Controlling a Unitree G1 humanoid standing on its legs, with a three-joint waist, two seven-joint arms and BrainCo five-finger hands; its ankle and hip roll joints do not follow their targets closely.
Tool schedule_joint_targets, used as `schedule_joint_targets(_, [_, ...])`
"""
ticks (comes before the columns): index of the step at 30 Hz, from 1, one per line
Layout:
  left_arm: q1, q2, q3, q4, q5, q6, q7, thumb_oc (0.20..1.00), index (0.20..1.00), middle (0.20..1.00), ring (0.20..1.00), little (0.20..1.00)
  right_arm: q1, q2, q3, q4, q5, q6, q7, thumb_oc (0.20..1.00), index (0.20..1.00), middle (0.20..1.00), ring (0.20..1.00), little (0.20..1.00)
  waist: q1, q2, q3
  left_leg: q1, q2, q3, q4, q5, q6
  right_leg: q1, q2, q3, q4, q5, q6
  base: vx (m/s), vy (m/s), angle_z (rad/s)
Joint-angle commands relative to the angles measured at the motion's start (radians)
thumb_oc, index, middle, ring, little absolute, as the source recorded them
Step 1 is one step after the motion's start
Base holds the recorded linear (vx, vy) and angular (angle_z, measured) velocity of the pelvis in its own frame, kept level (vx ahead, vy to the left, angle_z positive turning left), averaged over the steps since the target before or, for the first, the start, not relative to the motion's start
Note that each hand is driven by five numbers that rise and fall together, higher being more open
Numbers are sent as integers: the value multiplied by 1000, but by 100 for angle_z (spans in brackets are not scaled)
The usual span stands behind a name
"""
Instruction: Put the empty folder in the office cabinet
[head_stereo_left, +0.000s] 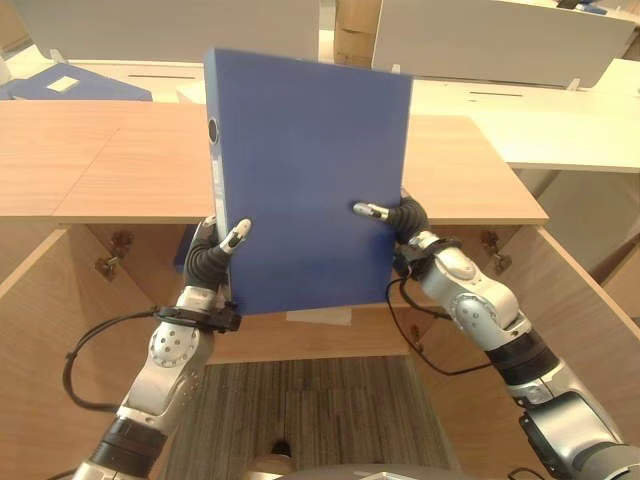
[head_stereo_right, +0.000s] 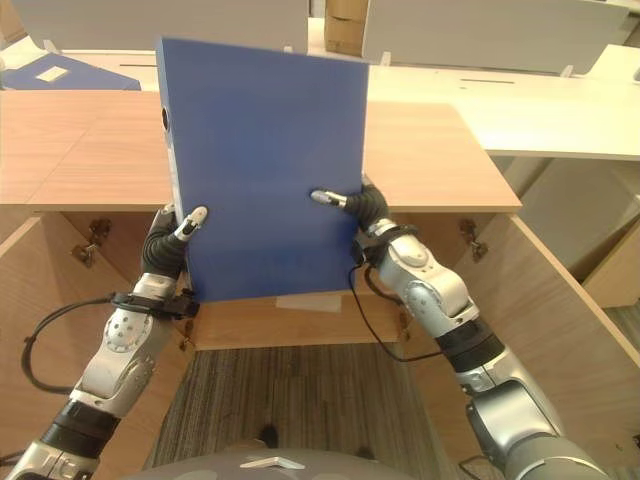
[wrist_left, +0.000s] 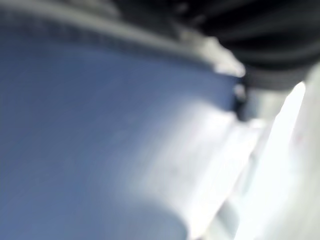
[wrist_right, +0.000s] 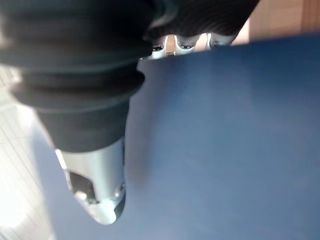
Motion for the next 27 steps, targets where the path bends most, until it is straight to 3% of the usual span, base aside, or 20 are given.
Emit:
schedule_joint_targets(1, [-152,8,-40,-79,33,-139,7,200,200,200,200,200,-112,32,35,18,40,-36,-2,1000,1000,1000,1000,1000,16,26,-48,42,23,14,-9,-106,1,47,-38,27,-2,-70,36,0,0,0])
schedule_joint_targets(5, [-160,5,-38,-102,29,-139,4,200,200,200,200,200,-108,46,34,39,33,-45,-13,1000,1000,1000,1000,1000,17,27,-49,42,23,12,-9,-105,0,47,-38,27,-2,-70,36,0,0,0])
schedule_joint_targets(9, [-169,2,-43,-121,-7,-92,-26,200,200,200,200,200,-112,63,36,61,17,-65,-5,1000,1000,1000,1000,1000,18,29,-48,41,22,10,-9,-104,0,48,-39,28,-2,-69,37,0,0,0])
schedule_joint_targets(10, [-171,-1,-48,-117,-21,-81,-35,200,200,200,200,200,-112,65,37,62,9,-71,2,533,533,533,533,533,17,30,-48,42,22,10,-9,-104,0,48,-39,28,-2,-69,37,0,0,0])
schedule_joint_targets(11, [-172,-4,-51,-116,-36,-70,-44,200,200,200,200,200,-112,65,37,61,4,-76,3,200,200,200,200,200,17,30,-48,42,22,11,-9,-104,0,49,-39,27,-2,-69,37,0,0,0])
schedule_joint_targets(15, [-165,-11,-62,-106,-35,-27,-38,200,200,200,200,200,-113,63,39,61,-33,-94,19,200,200,200,200,200,16,31,-46,42,22,11,-9,-105,0,48,-39,29,-2,-68,37,0,0,0])
schedule_joint_targets(17, [-140,-8,-59,-62,-11,-38,56,200,200,200,200,200,-114,47,34,51,-97,-122,23,200,200,200,200,200,17,31,-45,43,21,13,-9,-105,2,48,-40,30,-2,-68,36,0,0,0])
schedule_joint_targets(18, [-140,-8,-59,-62,-11,-38,56,200,200,200,200,200,-114,47,34,51,-97,-122,23,200,200,200,200,200,17,31,-45,43,21,13,-9,-105,2,48,-40,30,-2,-68,36,0,0,0])
schedule_joint_targets(19, [-116,-10,-39,-43,1,-55,85,448,448,448,448,448,-102,36,22,36,-108,-130,17,200,200,200,200,200,19,31,-43,42,21,12,-9,-105,3,48,-41,29,-2,-69,34,0,0,0])
schedule_joint_targets(20, [-110,-10,-34,-40,2,-61,89,492,492,492,492,492,-98,33,18,34,-108,-133,17,200,200,200,200,200,19,31,-43,42,21,11,-9,-106,3,48,-41,29,-2,-69,34,0,0,0])
schedule_joint_targets(21, [-95,-9,-24,-34,-9,-70,90,586,586,586,586,586,-90,26,9,31,-116,-144,21,200,200,200,200,200,21,30,-41,41,20,9,-9,-106,4,48,-41,29,-2,-69,33,0,0,0])
schedule_joint_targets(22, [-83,-10,-16,-31,-12,-77,92,862,862,862,862,862,-81,22,4,28,-125,-152,24,200,200,200,200,200,22,29,-39,41,19,8,-9,-106,5,48,-41,29,-2,-69,33,0,0,0])
schedule_joint_targets(23, [-66,-13,-5,-28,4,-90,103,1000,1000,1000,1000,1000,-63,17,-2,24,-139,-167,32,200,200,200,200,200,23,29,-36,40,19,8,-9,-106,5,48,-42,28,-2,-68,33,0,0,0])
schedule_joint_targets(27, [-36,-22,22,-26,35,-123,144,1000,1000,1000,1000,1000,-16,8,-14,-6,-206,-220,45,200,200,200,200,200,26,27,-29,39,19,7,-9,-106,7,48,-43,26,-2,-67,33,0,0,0])
